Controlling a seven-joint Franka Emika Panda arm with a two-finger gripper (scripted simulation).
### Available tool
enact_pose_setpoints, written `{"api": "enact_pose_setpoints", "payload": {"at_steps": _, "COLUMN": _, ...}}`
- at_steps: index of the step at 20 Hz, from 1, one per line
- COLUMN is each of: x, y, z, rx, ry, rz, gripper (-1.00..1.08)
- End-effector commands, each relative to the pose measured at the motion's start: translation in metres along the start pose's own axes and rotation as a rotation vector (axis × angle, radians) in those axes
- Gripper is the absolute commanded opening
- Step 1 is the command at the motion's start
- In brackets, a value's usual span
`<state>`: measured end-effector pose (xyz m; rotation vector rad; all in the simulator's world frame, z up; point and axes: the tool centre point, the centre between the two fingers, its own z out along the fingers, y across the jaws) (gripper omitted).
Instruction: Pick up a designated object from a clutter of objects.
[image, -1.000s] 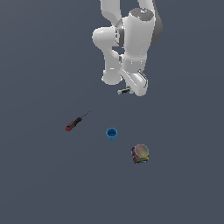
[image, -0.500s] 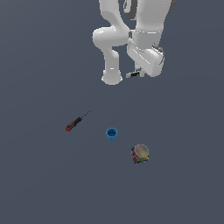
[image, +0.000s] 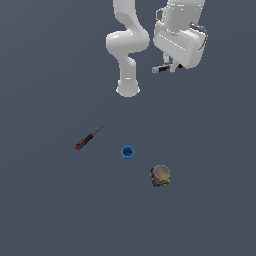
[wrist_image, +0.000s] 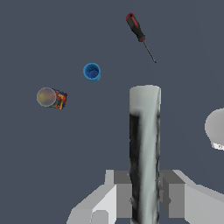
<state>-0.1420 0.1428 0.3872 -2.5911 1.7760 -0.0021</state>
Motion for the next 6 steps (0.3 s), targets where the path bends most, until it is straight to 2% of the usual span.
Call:
{"api": "enact_pose_setpoints", "payload": {"at_steps": 1, "x": -0.0032, "y": -0.0009, "z": -0.0086, "rx": -0.001, "ry": -0.001, "rz": 0.0, "gripper": -1.0}}
{"api": "enact_pose_setpoints", "payload": {"at_steps": 6, "x": -0.0057, "y": -0.0019, "z": -0.0148, "rx": -0.001, "ry": -0.001, "rz": 0.0, "gripper": -1.0}}
